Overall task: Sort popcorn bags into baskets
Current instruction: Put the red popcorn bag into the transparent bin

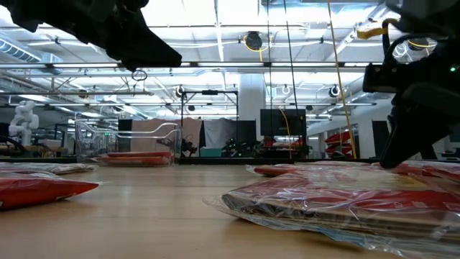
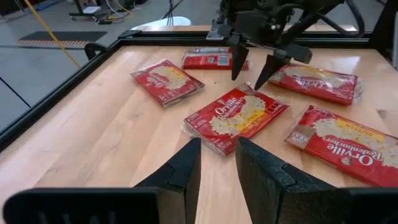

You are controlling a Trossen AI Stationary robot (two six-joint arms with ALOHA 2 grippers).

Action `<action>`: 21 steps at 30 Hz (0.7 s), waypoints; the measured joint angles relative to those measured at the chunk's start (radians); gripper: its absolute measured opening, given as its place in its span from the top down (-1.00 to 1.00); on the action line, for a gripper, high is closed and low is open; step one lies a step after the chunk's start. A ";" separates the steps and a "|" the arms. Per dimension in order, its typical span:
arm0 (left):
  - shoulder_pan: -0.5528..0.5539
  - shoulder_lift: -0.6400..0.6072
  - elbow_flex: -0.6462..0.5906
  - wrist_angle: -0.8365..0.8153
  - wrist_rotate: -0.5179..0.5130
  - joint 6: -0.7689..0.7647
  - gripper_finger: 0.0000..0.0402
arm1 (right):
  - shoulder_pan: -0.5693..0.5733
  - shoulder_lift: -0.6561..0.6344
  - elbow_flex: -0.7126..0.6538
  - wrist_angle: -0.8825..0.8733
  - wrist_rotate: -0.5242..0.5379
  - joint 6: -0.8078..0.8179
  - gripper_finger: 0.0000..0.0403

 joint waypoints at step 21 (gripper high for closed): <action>0.017 0.000 0.000 0.000 0.000 0.019 0.47 | -0.111 0.003 -0.258 0.693 -0.108 -0.174 0.94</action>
